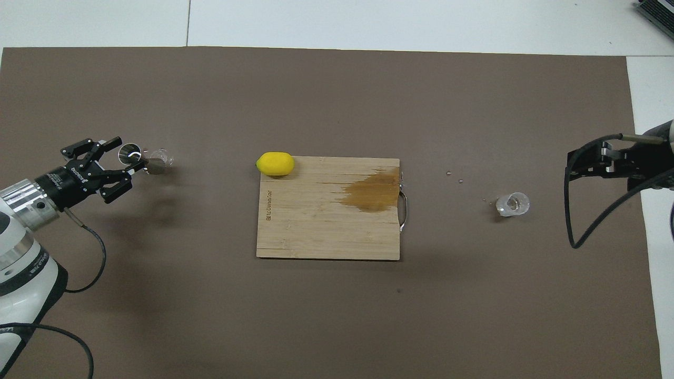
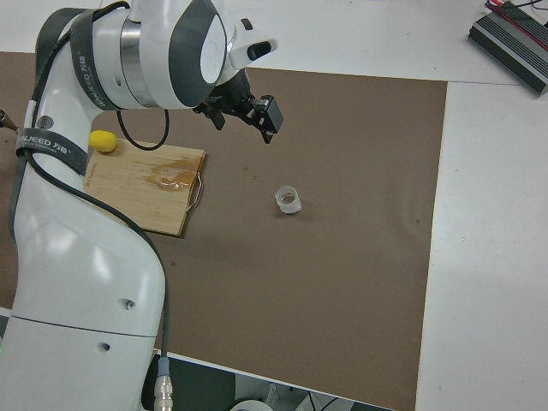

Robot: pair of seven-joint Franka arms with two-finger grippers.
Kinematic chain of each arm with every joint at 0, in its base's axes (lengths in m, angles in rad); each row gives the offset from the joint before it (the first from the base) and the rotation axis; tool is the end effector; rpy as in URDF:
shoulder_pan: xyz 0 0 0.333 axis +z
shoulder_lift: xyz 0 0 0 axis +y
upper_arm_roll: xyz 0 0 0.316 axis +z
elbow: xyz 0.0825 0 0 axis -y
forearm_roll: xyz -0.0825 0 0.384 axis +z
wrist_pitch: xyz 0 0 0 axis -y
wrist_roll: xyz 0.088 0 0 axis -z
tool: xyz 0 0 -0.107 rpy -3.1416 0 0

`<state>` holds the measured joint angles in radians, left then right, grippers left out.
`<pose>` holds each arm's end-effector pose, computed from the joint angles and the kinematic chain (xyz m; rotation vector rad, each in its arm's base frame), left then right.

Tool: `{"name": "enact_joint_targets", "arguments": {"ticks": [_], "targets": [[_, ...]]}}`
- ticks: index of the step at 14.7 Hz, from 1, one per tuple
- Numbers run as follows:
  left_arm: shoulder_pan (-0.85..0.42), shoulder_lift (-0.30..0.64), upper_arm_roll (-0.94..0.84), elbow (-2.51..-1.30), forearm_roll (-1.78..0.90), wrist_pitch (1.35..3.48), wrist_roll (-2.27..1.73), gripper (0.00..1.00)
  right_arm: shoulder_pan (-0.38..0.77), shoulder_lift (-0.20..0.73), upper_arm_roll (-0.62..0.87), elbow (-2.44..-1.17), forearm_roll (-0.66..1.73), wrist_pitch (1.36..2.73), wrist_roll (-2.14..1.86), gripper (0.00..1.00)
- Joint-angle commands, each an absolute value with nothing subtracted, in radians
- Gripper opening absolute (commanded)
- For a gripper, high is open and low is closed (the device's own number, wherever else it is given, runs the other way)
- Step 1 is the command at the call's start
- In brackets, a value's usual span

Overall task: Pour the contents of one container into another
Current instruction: 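Reach the left gripper to the small metal cup and grasp it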

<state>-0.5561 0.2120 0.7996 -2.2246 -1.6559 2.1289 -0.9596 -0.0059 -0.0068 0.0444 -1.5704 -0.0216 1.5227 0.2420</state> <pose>0.5435 0.0854 0.3160 0.8017 1.9306 -0.5617 0.5470 0.0188 0.6243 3.0974 -0.3172 -0.0583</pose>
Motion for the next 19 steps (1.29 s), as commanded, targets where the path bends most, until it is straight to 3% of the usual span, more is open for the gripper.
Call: {"name": "enact_joint_targets", "arguments": {"ticks": [1, 6, 7, 9, 10, 19], "targets": [[-0.575, 0.213, 0.810, -2.243, -1.684, 2.152, -0.934, 0.70, -0.018, -0.021, 0.046, -1.595, -0.002, 1.555, 0.251, 1.00], [-0.574, 0.229, 0.810, -2.247, -1.700, 2.158, -0.914, 0.69, -0.018, -0.021, 0.046, -1.595, -0.002, 1.557, 0.259, 1.00], [-0.574, 0.229, 0.810, -2.247, -1.700, 2.158, -0.914, 0.60, -0.018, -0.021, 0.046, -1.595, -0.002, 1.555, 0.259, 1.00], [-0.574, 0.229, 0.810, -2.246, -1.700, 2.154, -0.910, 0.30, -0.018, -0.020, 0.046, -1.595, -0.002, 1.557, 0.259, 1.00], [-0.574, 0.229, 0.810, -2.246, -1.700, 2.154, -0.905, 0.03, -0.018, -0.020, 0.046, -1.595, -0.002, 1.555, 0.259, 1.00], [-0.575, 0.227, 0.811, -2.241, -1.698, 2.112, -0.908, 0.00, -0.026, -0.021, 0.046, -1.595, -0.002, 1.557, 0.261, 1.00]]}}
